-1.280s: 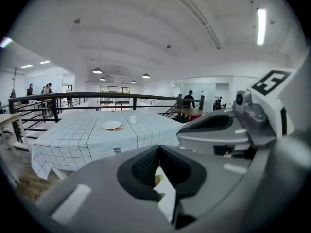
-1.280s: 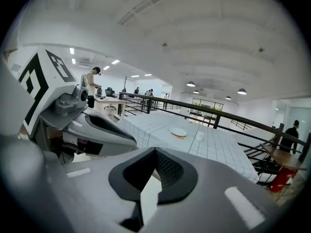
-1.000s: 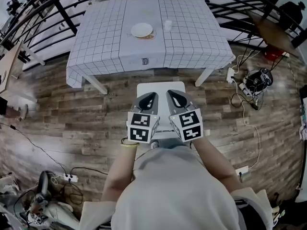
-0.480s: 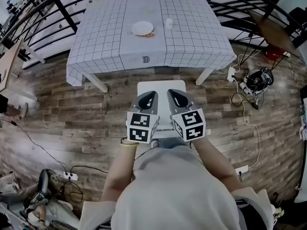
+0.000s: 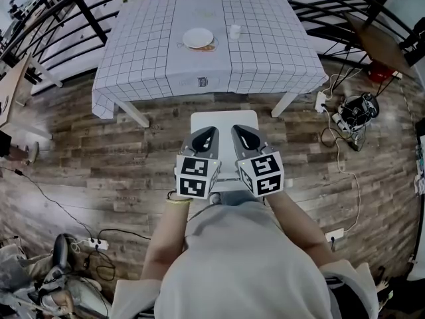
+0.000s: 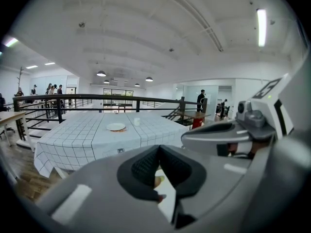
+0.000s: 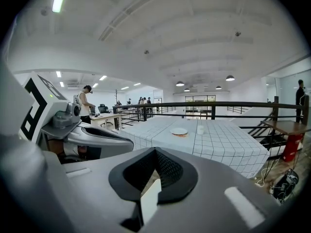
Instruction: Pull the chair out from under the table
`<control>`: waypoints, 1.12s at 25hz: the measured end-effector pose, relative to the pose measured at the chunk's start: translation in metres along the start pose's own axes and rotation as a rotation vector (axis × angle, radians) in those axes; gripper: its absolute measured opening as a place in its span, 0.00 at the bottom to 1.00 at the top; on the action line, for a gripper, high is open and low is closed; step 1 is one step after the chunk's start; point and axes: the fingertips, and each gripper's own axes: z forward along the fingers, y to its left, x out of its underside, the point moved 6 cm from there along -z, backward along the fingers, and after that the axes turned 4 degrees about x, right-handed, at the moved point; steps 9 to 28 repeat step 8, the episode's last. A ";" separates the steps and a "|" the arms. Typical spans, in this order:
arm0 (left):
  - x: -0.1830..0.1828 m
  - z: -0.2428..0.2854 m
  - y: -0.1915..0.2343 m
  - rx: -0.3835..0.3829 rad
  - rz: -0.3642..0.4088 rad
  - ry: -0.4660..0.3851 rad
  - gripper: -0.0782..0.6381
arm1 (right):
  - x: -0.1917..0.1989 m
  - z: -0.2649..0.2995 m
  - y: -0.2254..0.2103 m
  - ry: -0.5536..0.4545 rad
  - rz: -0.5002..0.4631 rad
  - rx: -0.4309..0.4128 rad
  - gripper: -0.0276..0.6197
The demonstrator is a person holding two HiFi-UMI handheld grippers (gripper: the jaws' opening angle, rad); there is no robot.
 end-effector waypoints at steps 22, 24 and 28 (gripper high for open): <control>0.001 0.001 0.000 0.002 -0.011 -0.002 0.12 | 0.000 0.001 0.000 -0.009 0.004 0.011 0.04; 0.001 0.001 0.000 0.002 -0.011 -0.002 0.12 | 0.000 0.001 0.000 -0.009 0.004 0.011 0.04; 0.001 0.001 0.000 0.002 -0.011 -0.002 0.12 | 0.000 0.001 0.000 -0.009 0.004 0.011 0.04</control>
